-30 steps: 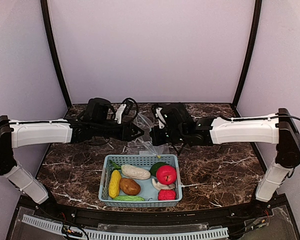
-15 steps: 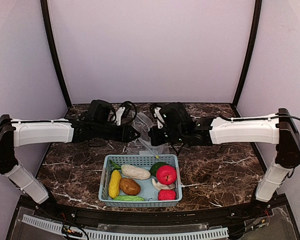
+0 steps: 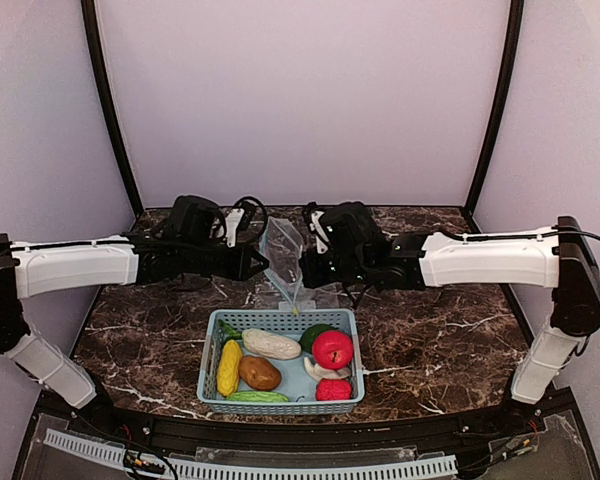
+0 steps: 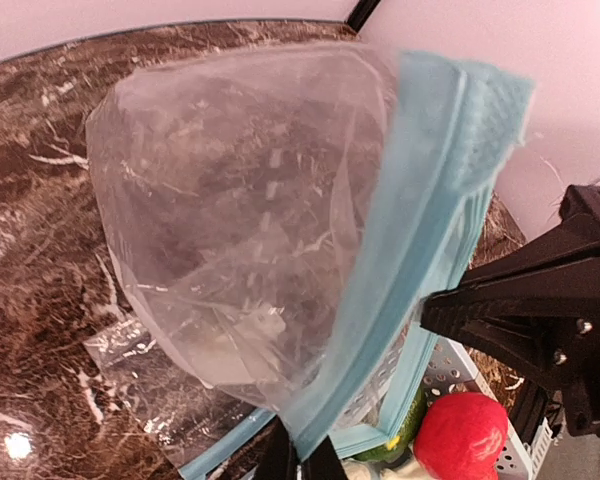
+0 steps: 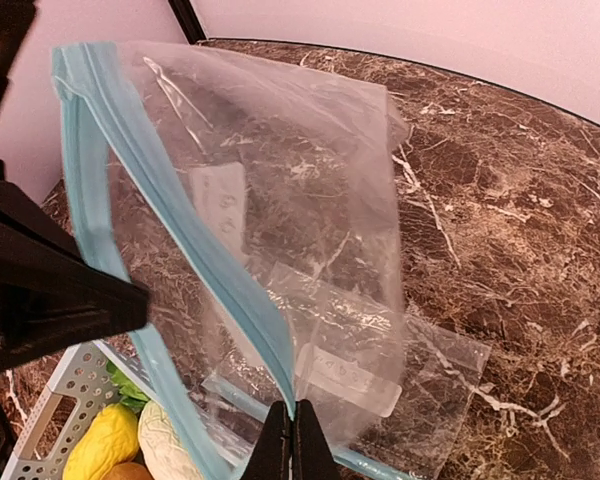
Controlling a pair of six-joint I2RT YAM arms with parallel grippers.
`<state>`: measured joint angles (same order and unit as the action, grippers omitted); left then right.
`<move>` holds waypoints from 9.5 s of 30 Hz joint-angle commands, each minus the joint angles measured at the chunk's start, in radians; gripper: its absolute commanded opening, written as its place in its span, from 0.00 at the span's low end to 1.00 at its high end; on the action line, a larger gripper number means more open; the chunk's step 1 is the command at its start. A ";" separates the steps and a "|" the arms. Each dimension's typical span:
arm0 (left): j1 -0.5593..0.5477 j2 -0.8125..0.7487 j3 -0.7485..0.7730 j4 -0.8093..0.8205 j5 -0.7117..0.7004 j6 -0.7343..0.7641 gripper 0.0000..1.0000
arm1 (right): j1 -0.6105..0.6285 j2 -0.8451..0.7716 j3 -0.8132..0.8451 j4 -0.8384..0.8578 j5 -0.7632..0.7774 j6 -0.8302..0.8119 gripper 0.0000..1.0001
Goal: Place the food in the zip-top bag and seal the zipper
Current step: Pass from the right arm to the left, then pick up the fake vegetable from the bin, then place the fake vegetable in the zipper food storage bag, then adjust the zipper food storage bag at the center of the board.
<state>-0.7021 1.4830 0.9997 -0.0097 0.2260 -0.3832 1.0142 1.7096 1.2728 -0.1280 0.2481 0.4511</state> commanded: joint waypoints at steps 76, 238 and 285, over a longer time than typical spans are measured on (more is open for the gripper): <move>0.042 0.022 0.098 -0.123 0.070 0.130 0.01 | 0.114 0.244 0.130 -0.277 -0.313 -0.500 0.57; 0.059 0.052 0.058 0.100 0.441 0.040 0.01 | -0.134 -0.177 -0.084 -0.079 -0.397 -0.097 0.71; 0.171 0.053 0.044 0.123 0.430 -0.092 0.05 | -0.104 -0.028 0.107 -0.210 -0.366 -0.043 0.00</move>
<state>-0.5327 1.5238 1.0534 0.1024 0.6346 -0.4610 0.9157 1.6867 1.3972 -0.3500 -0.1482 0.3885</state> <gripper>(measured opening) 0.013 0.006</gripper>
